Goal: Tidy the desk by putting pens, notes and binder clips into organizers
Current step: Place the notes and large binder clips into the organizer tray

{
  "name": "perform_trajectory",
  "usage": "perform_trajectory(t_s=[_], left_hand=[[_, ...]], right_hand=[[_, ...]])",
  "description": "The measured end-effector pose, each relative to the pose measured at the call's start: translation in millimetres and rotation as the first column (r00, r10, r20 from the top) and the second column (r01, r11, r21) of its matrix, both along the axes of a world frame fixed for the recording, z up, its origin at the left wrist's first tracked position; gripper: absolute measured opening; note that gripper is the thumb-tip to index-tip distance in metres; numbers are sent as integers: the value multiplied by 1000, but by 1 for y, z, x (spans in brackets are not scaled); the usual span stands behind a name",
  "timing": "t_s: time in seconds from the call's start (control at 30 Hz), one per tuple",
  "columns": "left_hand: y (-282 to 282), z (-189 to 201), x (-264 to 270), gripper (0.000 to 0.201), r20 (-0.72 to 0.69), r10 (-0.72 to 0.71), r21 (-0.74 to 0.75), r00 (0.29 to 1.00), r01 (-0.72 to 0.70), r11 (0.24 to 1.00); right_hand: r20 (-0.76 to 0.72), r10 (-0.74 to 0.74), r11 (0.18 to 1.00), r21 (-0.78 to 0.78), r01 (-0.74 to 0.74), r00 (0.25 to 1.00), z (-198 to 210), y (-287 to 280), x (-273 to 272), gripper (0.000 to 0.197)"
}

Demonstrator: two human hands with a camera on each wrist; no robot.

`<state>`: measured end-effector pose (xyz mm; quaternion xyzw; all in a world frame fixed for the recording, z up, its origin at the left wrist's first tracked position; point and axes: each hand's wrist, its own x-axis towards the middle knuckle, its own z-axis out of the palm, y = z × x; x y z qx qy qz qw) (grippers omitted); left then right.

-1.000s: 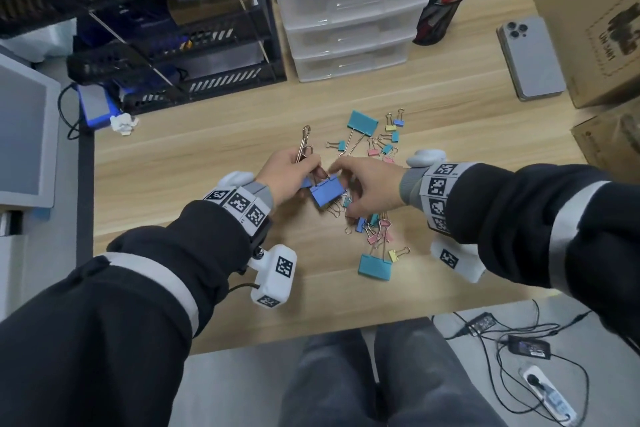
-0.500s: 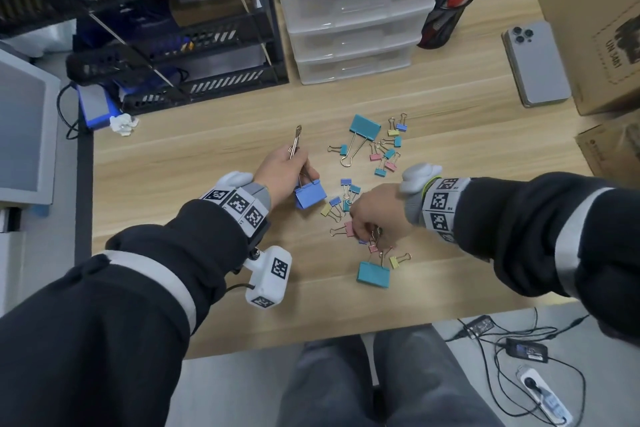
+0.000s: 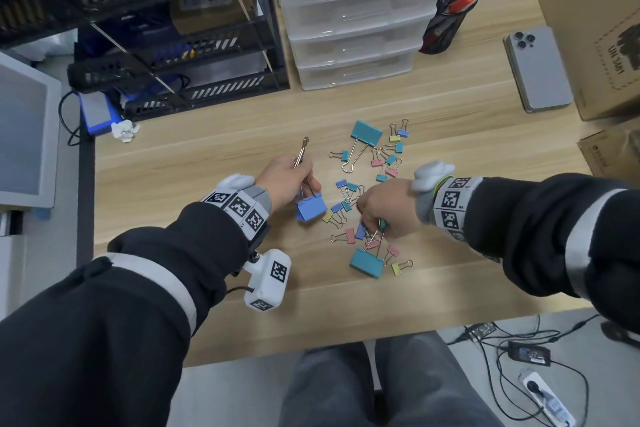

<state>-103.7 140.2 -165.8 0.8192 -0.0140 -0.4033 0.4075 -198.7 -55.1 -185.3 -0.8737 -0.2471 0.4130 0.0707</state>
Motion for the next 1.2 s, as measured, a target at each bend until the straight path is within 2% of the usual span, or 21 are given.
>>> perform_trajectory(t_s=[0.1, 0.2, 0.37, 0.43, 0.47, 0.57, 0.63, 0.7, 0.73, 0.77, 0.8, 0.83, 0.9, 0.97, 1.03, 1.2], left_hand=[[-1, 2, -1, 37, -6, -64, 12, 998, 64, 998], [-4, 7, -2, 38, -32, -73, -12, 997, 73, 997], [-6, 15, 5, 34, -25, -57, -13, 998, 56, 998], [-5, 16, 8, 34, -34, -56, -15, 998, 56, 998], [-4, 16, 9, 34, -38, -60, -8, 997, 60, 998], [-3, 17, 13, 36, -38, -69, 13, 997, 70, 997], [-2, 17, 16, 36, -33, -76, 26, 997, 77, 997], [-2, 17, 17, 35, -44, -68, 30, 997, 70, 997], [-2, 17, 18, 34, -49, -63, 31, 997, 64, 997], [-2, 18, 19, 34, -53, -63, 34, 997, 65, 997], [-2, 18, 19, 34, -54, -65, 39, 996, 67, 997], [-2, 18, 21, 33, -52, -65, 43, 996, 68, 997], [-1, 19, 24, 33, -52, -64, 49, 997, 67, 997], [1, 18, 29, 33, -45, -74, 70, 996, 77, 995], [3, 17, 33, 33, -36, -82, 81, 996, 84, 993], [9, 15, 38, 38, -2, -114, 104, 993, 114, 988]], right_hand=[[-56, -49, 999, 0, 49, 997, 1, -1, 3, 10], [-177, -160, 984, 46, 171, 971, 9, -4, 6, 7], [-403, -372, 863, 182, 471, 837, 26, -23, 22, 8], [-515, -460, 725, 252, 641, 723, 30, -31, 29, 11], [-600, -490, 612, 280, 740, 633, 31, -34, 32, 15], [-828, -470, 185, 245, 952, 305, 30, -38, 41, 13], [-839, -507, -1, 229, 974, 197, 31, -37, 52, 14], [-784, -604, -112, 265, 958, 146, 33, -35, 62, 12], [-702, -693, -86, 308, 947, 165, 33, -33, 68, 11], [-549, -801, 31, 358, 933, 237, 32, -33, 72, 11], [-352, -869, 210, 374, 903, 348, 32, -33, 74, 11], [-162, -870, 389, 357, 849, 467, 31, -33, 78, 13], [114, -735, 673, 247, 697, 669, 27, -34, 85, 24], [253, -523, 848, 55, 528, 814, 22, -33, 91, 49], [287, -369, 908, -93, 409, 884, 22, -31, 97, 64], [277, -243, 917, -246, 313, 930, 25, -30, 105, 64]])
